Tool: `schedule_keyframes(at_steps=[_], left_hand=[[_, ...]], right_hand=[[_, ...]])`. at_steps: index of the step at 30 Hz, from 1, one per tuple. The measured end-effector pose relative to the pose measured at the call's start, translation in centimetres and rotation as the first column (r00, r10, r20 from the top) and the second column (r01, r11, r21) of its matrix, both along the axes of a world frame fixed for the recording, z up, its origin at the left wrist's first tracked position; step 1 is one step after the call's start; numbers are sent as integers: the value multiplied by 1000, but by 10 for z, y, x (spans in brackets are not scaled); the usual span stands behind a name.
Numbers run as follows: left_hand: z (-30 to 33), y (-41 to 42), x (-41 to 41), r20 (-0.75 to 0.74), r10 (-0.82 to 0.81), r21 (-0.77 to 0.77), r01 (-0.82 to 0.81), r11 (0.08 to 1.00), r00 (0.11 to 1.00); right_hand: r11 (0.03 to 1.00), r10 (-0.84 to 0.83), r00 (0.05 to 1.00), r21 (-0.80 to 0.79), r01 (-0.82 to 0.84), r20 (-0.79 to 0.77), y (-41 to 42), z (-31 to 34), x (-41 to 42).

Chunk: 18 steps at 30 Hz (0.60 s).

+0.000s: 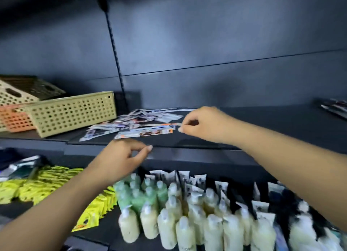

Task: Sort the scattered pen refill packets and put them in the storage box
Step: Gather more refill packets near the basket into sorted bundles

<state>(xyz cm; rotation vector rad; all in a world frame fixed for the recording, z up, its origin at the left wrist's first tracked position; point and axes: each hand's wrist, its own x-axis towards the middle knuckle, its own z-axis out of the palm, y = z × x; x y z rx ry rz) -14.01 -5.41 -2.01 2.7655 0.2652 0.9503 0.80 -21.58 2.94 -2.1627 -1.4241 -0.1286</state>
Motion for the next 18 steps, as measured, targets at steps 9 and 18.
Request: schedule_keyframes(at_steps=[9,18], left_hand=[[-7,98,-73,-36,134,-145,-138,980,990],[-5,205,-43,-10,183,-173,-182,968,983]], right_hand=[[990,100,994,-100,-103,-38,97,-2,-44],[975,189,981,-106,-193,-55,222,-9,-15]])
